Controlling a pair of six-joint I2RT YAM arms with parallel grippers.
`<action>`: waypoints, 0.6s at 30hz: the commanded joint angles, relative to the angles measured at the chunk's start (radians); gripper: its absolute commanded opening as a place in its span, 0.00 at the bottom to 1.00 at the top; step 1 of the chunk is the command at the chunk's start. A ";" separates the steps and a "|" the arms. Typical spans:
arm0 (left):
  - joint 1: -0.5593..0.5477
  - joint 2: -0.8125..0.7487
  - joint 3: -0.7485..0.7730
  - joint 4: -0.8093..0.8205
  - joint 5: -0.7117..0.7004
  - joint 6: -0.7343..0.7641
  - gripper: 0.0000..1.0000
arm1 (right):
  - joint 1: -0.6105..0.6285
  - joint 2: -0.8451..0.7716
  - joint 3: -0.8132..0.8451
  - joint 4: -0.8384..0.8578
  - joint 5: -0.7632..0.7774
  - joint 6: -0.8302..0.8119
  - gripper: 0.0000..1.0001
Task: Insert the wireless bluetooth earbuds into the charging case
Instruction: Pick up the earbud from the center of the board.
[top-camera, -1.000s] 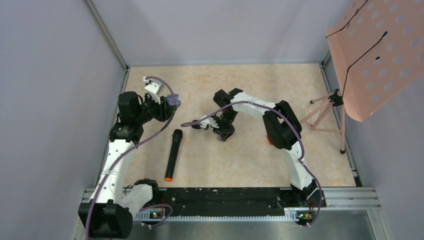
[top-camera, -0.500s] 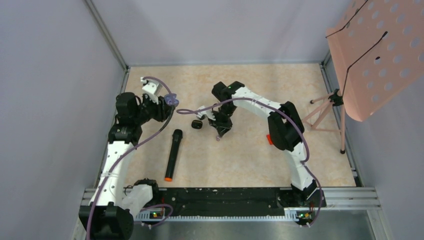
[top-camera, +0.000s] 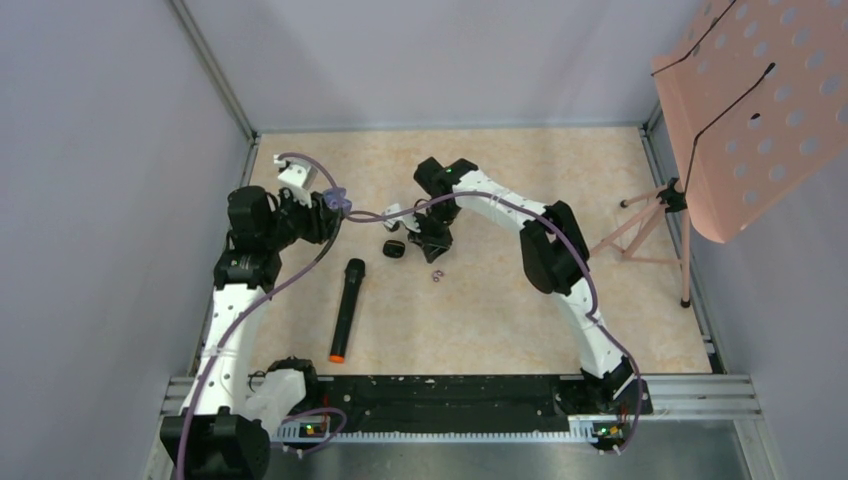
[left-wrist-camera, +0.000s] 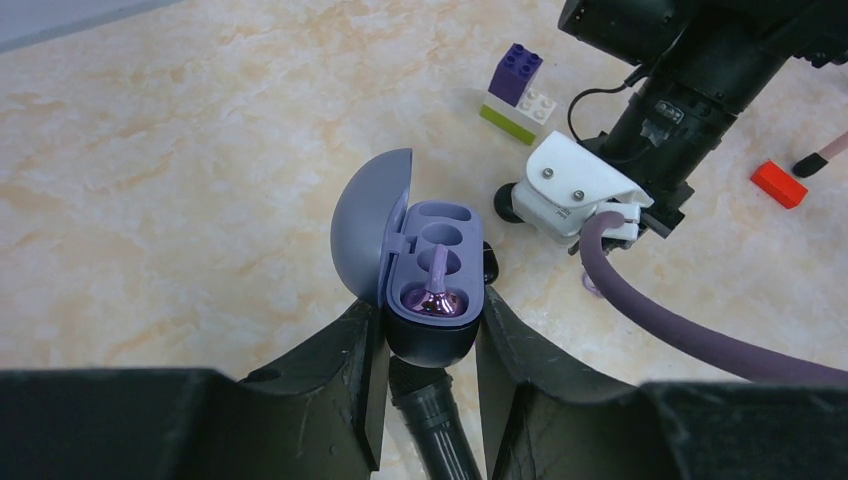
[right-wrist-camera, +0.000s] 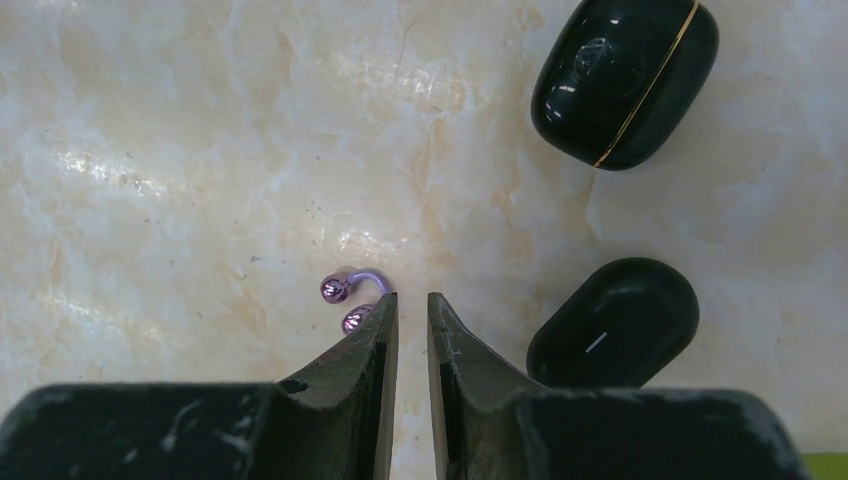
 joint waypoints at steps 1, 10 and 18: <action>0.025 -0.023 0.016 0.012 -0.033 -0.033 0.00 | 0.000 0.006 0.003 0.003 0.001 -0.027 0.17; 0.045 -0.030 0.011 0.007 -0.038 -0.041 0.00 | 0.007 0.003 -0.041 0.004 0.012 -0.054 0.21; 0.049 -0.033 0.003 0.015 -0.035 -0.049 0.00 | 0.017 0.004 -0.061 0.016 0.020 -0.061 0.20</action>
